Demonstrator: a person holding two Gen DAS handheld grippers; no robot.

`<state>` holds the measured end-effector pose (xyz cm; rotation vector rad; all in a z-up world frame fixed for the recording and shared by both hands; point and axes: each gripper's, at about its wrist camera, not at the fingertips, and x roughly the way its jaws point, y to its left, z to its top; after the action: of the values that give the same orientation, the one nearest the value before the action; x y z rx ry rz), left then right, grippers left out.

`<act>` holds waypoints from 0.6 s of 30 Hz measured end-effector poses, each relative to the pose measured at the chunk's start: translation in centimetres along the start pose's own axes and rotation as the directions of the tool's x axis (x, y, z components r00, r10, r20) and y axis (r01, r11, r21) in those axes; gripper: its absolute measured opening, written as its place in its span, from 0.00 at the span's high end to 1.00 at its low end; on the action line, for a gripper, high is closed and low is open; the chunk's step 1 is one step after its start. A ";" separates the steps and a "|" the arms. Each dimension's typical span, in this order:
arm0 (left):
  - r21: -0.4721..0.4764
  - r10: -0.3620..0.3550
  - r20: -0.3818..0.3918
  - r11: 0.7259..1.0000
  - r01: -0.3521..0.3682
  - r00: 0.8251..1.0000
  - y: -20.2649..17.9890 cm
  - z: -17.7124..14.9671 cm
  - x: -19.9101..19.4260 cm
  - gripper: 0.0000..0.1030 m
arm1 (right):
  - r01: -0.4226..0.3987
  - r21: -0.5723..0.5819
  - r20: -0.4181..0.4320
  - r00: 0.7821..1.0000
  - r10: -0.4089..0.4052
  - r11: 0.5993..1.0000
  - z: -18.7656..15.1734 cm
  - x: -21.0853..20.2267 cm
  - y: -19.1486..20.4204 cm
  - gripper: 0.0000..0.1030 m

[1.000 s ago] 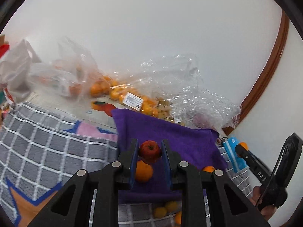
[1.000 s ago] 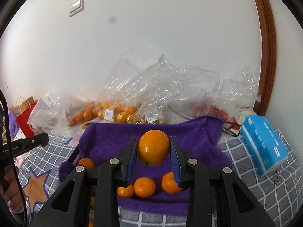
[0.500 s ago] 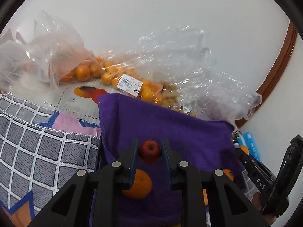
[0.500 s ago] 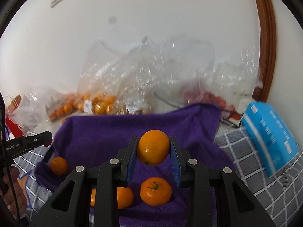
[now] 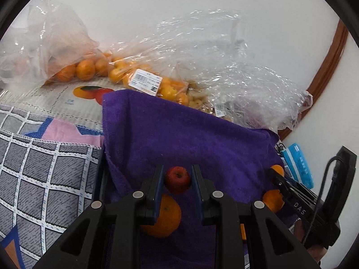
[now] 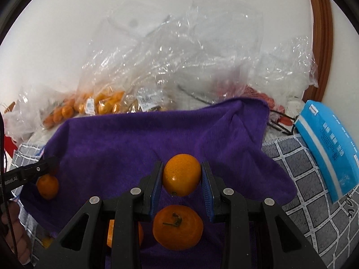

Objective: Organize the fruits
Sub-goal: 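Lower both fruits onto the purple towel and open both tools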

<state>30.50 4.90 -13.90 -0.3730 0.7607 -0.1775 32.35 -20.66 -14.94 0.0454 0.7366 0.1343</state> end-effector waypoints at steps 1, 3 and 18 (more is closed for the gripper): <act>-0.001 -0.007 0.003 1.000 0.007 1.000 0.0 0.0 0.0 0.78 | 0.000 0.001 -0.003 1.000 0.000 1.000 0.0 0.1 0.0 0.68; 0.001 -0.010 0.007 1.000 0.010 1.000 0.0 0.0 0.0 0.78 | -0.001 0.003 -0.009 1.000 0.001 1.000 -0.2 0.3 -0.1 0.68; 0.062 0.010 0.039 0.998 -0.012 0.999 -0.8 -0.5 0.0 0.72 | 0.011 0.004 0.014 1.000 -0.011 1.000 -0.6 -0.4 -0.1 0.59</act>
<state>30.14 3.98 -13.94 -0.3118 0.7178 -0.1827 31.70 -20.82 -15.15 0.0464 0.7231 0.1218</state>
